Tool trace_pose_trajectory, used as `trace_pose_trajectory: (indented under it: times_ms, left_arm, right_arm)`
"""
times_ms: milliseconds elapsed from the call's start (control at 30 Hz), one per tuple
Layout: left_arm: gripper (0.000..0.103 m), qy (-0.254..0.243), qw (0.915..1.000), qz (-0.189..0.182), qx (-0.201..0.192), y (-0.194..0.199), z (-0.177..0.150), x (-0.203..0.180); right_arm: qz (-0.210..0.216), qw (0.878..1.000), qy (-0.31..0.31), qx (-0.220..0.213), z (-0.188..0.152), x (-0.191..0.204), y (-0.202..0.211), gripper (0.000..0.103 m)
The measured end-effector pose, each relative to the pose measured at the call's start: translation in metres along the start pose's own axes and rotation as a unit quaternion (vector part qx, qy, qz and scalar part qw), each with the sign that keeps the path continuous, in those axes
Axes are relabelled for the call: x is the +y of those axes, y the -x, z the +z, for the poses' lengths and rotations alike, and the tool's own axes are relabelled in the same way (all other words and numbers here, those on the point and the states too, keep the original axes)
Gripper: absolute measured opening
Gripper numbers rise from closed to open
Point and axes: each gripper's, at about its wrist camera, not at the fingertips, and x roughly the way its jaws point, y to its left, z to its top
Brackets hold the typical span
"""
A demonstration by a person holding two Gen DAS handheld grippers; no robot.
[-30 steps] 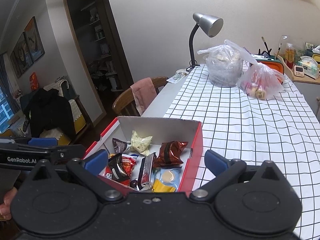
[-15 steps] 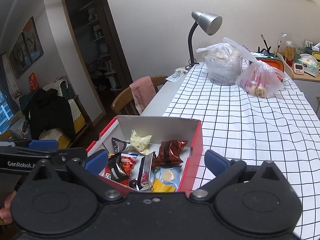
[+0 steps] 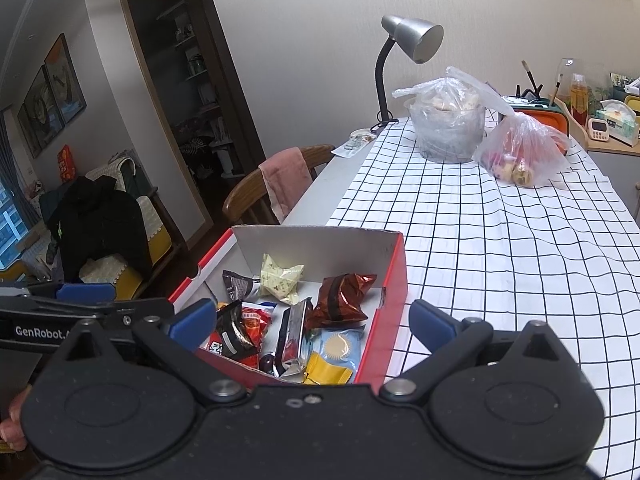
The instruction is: Organize snacks
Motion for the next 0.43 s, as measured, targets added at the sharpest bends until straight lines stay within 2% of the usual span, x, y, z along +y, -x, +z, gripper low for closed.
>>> trace_pose_trajectory:
  times_ms: [267, 433]
  left_arm:
    - [0.100, 0.004, 1.0000, 0.001, 0.007, -0.003, -0.001, -0.001]
    - [0.100, 0.003, 1.0000, 0.001, 0.008, -0.005, -0.003, -0.004]
  right_arm:
    - [-0.007, 1.000, -0.006, 0.003, -0.003, -0.006, -0.001, 0.103]
    - [-0.026, 1.000, -0.014, 0.003, -0.010, -0.017, -0.001, 0.103]
